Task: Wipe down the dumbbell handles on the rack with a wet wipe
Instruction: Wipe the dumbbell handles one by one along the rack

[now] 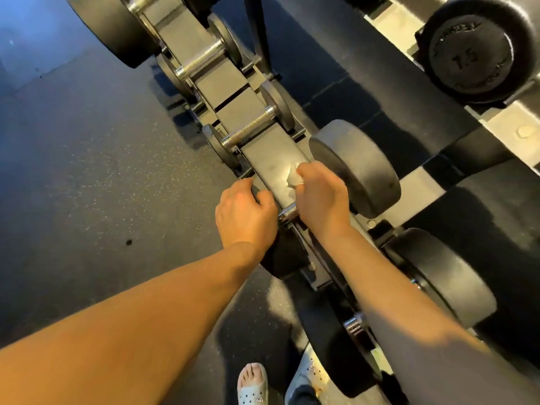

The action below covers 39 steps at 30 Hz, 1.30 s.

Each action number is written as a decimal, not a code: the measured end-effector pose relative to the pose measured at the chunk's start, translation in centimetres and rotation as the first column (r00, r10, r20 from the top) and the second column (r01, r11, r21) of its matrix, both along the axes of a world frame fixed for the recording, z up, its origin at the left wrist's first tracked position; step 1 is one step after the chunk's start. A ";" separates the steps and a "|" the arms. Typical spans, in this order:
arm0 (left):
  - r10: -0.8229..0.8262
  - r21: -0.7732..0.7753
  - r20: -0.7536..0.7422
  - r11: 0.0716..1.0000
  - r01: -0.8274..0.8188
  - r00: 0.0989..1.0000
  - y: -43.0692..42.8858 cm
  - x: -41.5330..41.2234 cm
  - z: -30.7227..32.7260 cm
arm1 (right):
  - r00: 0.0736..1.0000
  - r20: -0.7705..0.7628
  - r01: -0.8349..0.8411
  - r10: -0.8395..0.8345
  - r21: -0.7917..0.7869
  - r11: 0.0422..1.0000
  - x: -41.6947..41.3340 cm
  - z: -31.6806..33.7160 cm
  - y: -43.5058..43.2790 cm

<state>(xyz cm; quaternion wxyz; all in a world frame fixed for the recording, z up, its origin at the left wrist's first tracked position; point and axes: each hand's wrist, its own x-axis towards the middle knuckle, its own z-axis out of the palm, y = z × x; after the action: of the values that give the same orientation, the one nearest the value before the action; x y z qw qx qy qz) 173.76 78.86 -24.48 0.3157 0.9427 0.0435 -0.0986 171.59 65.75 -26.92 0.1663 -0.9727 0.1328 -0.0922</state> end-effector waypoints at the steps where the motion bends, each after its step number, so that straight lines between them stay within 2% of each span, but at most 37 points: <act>1: 0.005 -0.003 -0.009 1.000 -0.005 1.000 0.0 0.0 0.0 | 0.996 -0.028 -0.083 0.080 -0.115 0.990 1.1 0.0 -0.5; 3: 0.004 -0.013 -0.012 1.000 -0.004 1.000 0.1 0.0 0.0 | 0.947 -0.249 -0.248 0.202 -0.170 0.954 3.2 0.4 -1.4; 5: -0.001 -0.024 0.002 1.000 0.001 1.000 0.2 -0.1 -0.2 | 0.819 -0.510 -0.383 0.263 -0.146 0.912 4.6 1.2 -1.6; 6: 0.002 -0.031 0.009 1.000 -0.002 1.000 0.3 -0.2 -0.2 | 0.757 -0.588 -0.422 0.285 -0.108 0.900 4.9 1.5 -1.5; 8: 0.018 -0.051 0.015 0.999 -0.018 1.000 0.2 -0.3 -0.1 | 0.614 -0.706 -0.431 0.353 0.075 0.899 5.0 2.1 -0.8; 10: 0.026 -0.048 0.017 0.999 -0.025 1.000 0.2 -0.4 0.1 | 0.474 -0.767 -0.366 0.432 0.274 0.889 5.5 2.6 -0.1; 13: 0.018 -0.043 0.034 0.999 -0.017 0.999 0.3 -0.3 0.2 | 0.396 -0.751 -0.140 0.528 0.519 0.843 7.3 2.8 0.3; 15: 0.016 -0.046 0.021 0.999 -0.015 1.000 0.3 -0.3 0.0 | 0.366 -0.744 -0.125 0.558 0.555 0.822 7.9 2.8 0.3; 17: 0.023 -0.040 0.012 0.999 -0.023 1.000 0.3 -0.2 0.0 | 0.299 -0.765 -0.230 0.570 0.522 0.821 8.0 2.9 -0.1; 19: 0.033 -0.042 0.007 0.999 -0.033 0.999 0.3 -0.4 0.0 | 0.242 -0.808 -0.394 0.536 0.423 0.816 7.8 3.1 -1.0; 21: 0.040 -0.044 0.008 0.998 -0.040 0.999 0.2 -0.5 0.1 | 0.269 -0.854 -0.566 0.444 0.233 0.791 7.5 3.1 -1.9; 23: 0.045 -0.051 0.009 0.998 -0.044 0.999 0.2 -0.5 0.1 | 0.377 -0.851 -0.632 0.366 0.052 0.773 6.7 2.8 -2.3; 25: 0.047 -0.050 0.010 0.998 -0.047 0.999 0.1 -0.5 0.1 | 0.460 -0.815 -0.571 0.353 0.033 0.821 5.7 2.3 -1.5; 28: 0.052 -0.046 0.011 0.998 -0.052 0.999 0.1 -0.4 0.1 | 0.507 -0.740 -0.506 0.443 0.161 0.847 4.5 1.5 0.5; 30: 0.059 -0.040 0.010 0.998 -0.058 0.998 0.0 -0.5 0.2 | 0.486 -0.705 -0.505 0.516 0.255 0.825 4.0 1.5 0.8; 33: 0.073 -0.037 -0.008 0.997 -0.073 0.997 0.0 -0.5 0.2 | 0.395 -0.686 -0.547 0.611 0.359 0.756 3.4 2.5 -0.6; 37: 0.071 -0.033 -0.008 0.997 -0.071 0.997 0.0 -0.7 0.4 | 0.249 -0.744 -0.718 0.620 0.288 0.634 4.2 4.5 -2.5; 39: 0.062 -0.022 -0.003 0.998 -0.062 0.998 0.0 -0.7 0.5 | 0.263 -0.756 -0.759 0.600 0.222 0.612 5.1 4.7 -2.6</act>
<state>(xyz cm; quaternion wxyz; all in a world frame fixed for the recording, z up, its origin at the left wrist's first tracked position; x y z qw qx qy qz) 173.06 78.84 -23.93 0.3289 0.9372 0.0722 -0.0905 176.70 63.12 -22.25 0.0238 -0.8797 -0.2511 0.4031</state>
